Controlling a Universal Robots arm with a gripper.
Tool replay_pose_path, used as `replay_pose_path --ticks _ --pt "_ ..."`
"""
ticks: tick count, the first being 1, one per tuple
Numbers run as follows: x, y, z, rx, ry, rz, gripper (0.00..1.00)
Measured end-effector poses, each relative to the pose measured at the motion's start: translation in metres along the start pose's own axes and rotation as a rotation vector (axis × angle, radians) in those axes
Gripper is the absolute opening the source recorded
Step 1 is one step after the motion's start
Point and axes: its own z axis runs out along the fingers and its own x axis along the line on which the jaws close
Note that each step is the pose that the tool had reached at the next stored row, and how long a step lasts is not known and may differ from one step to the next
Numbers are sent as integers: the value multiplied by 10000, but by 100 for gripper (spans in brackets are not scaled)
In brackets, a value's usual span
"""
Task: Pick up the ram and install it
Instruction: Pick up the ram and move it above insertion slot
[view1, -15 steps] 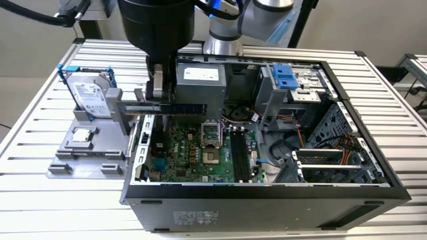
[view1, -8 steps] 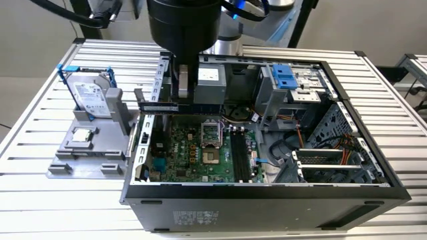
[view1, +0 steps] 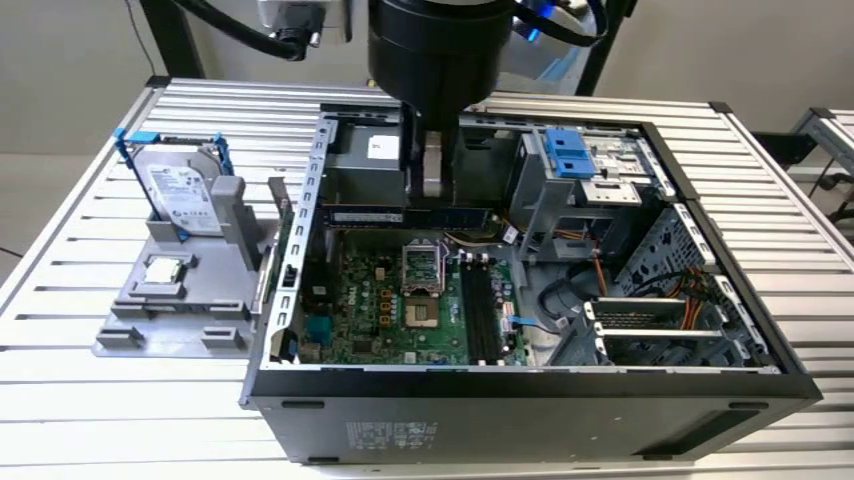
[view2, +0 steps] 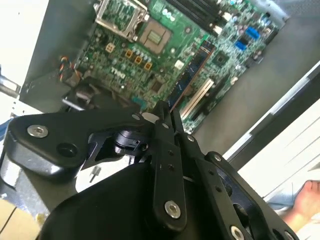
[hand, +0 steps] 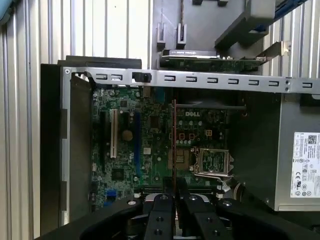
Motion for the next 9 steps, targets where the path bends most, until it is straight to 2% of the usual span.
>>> replay_pose_path --ticks 9 --pt "0 -411 -7 -18 0 -5 0"
